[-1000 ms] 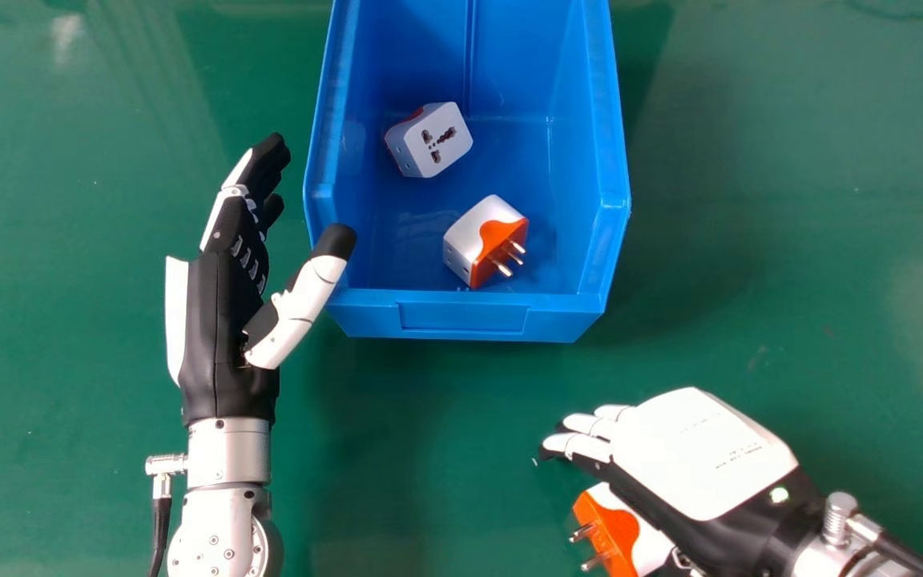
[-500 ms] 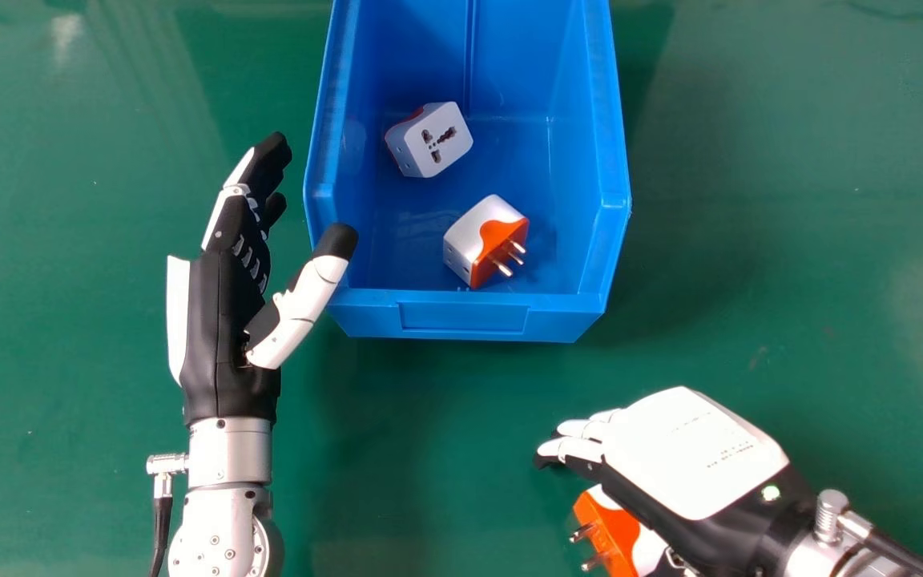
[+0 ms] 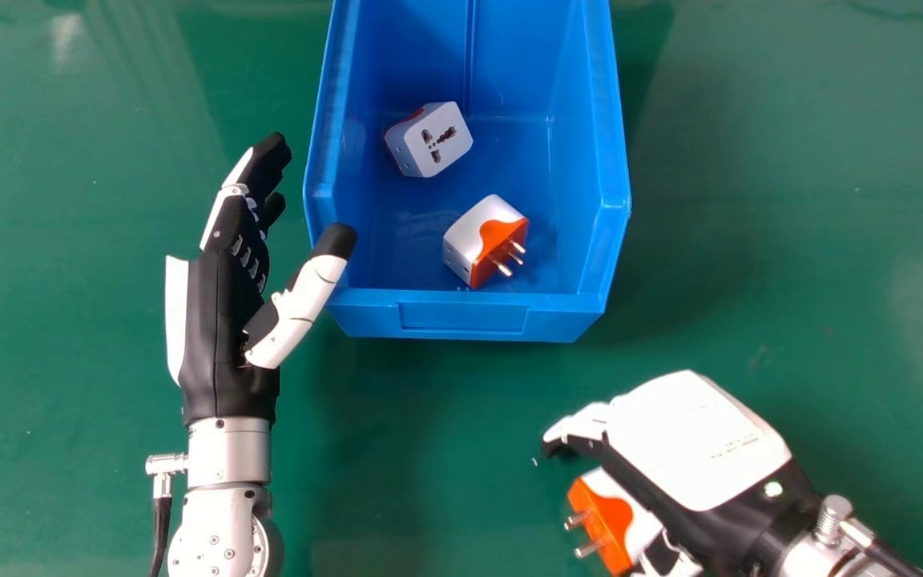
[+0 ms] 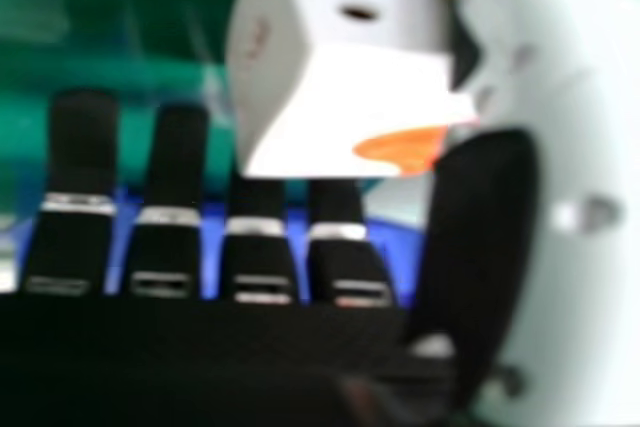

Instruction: Pick all objects and put in blue box

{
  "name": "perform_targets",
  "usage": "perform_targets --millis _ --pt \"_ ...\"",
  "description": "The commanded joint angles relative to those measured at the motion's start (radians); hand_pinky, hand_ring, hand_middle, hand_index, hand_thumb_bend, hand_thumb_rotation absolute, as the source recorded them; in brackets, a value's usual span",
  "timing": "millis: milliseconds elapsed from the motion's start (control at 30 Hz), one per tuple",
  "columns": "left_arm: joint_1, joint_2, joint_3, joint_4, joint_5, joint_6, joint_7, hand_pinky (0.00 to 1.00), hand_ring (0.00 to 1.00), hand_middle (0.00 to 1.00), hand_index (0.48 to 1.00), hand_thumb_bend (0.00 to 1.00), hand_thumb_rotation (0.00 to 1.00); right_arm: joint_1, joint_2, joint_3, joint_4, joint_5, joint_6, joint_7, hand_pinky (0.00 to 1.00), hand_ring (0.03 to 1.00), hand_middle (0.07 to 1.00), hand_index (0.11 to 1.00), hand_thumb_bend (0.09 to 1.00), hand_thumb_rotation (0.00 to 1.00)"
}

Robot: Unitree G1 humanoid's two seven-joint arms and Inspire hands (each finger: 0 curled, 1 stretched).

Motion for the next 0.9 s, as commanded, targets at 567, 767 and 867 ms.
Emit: perform_targets --millis 567,767,867 --pt "-0.022 -0.006 0.000 0.006 -0.017 -0.018 -0.013 0.92 0.92 0.89 0.847 0.79 0.48 -0.039 -0.009 -0.011 0.042 0.024 -0.046 -0.101 0.14 0.361 0.470 0.553 0.514 0.01" --pt "-0.022 -0.005 0.001 0.004 -0.015 -0.020 -0.011 0.92 0.92 0.89 0.847 0.79 0.48 -0.036 -0.008 -0.013 0.036 0.036 -0.049 -0.095 0.13 0.347 0.459 0.547 0.508 0.00" --pt "-0.024 -0.002 0.001 0.004 -0.006 -0.018 -0.002 0.92 0.92 0.88 0.847 0.79 0.48 -0.034 -0.003 -0.013 0.029 0.027 -0.046 -0.110 0.14 0.345 0.456 0.545 0.506 0.00"
